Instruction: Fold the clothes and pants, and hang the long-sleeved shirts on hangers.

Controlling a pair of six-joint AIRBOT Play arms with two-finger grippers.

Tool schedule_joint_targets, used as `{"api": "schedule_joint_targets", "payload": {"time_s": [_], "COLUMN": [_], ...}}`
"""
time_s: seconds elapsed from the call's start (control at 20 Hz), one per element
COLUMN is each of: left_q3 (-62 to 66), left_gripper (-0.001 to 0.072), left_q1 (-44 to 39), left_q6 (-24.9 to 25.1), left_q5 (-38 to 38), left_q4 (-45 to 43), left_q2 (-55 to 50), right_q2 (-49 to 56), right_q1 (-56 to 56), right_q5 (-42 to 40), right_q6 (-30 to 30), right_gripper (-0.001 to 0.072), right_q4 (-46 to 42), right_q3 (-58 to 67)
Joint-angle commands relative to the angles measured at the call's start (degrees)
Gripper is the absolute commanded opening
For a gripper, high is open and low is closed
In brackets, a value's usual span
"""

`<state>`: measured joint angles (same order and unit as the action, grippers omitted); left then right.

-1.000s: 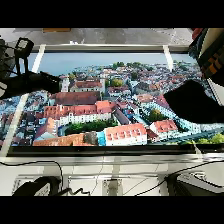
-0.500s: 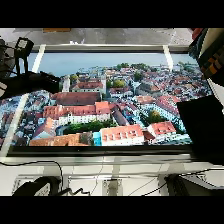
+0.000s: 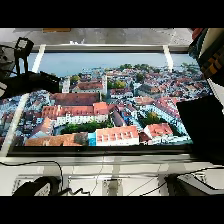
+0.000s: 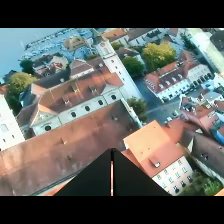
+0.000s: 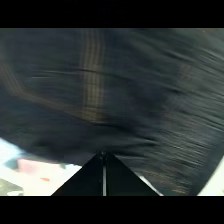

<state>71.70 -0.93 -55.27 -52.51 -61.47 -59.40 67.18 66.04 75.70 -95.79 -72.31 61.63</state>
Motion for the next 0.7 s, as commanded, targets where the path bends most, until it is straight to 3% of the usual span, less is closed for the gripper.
{"api": "schedule_joint_targets", "payload": {"time_s": [0.0,0.3,0.45,0.65], "left_q3": [0.1,0.1,0.1,0.1], "left_gripper": [0.0009,0.0009,0.0008,0.0009], "left_q1": [0.0,0.0,0.0,0.0], "left_q6": [0.0,0.0,0.0,0.0], "left_q5": [0.0,0.0,0.0,0.0], "left_q4": [0.0,0.0,0.0,0.0], "left_q2": [0.0,0.0,0.0,0.0], "right_q2": [-0.5,-5.0,-6.2,-6.2], "right_q1": [-14.1,-45.9,-56.1,-59.8], "right_q5": [-0.4,-7.1,-8.5,-7.4], "right_q6": [3.1,16.7,17.5,17.5], "right_gripper": [0.0027,0.0027,0.0027,0.0028], "right_q4": [0.1,-0.7,-5.8,-5.8], "right_q3": [8.4,11.0,11.0,11.0]}}
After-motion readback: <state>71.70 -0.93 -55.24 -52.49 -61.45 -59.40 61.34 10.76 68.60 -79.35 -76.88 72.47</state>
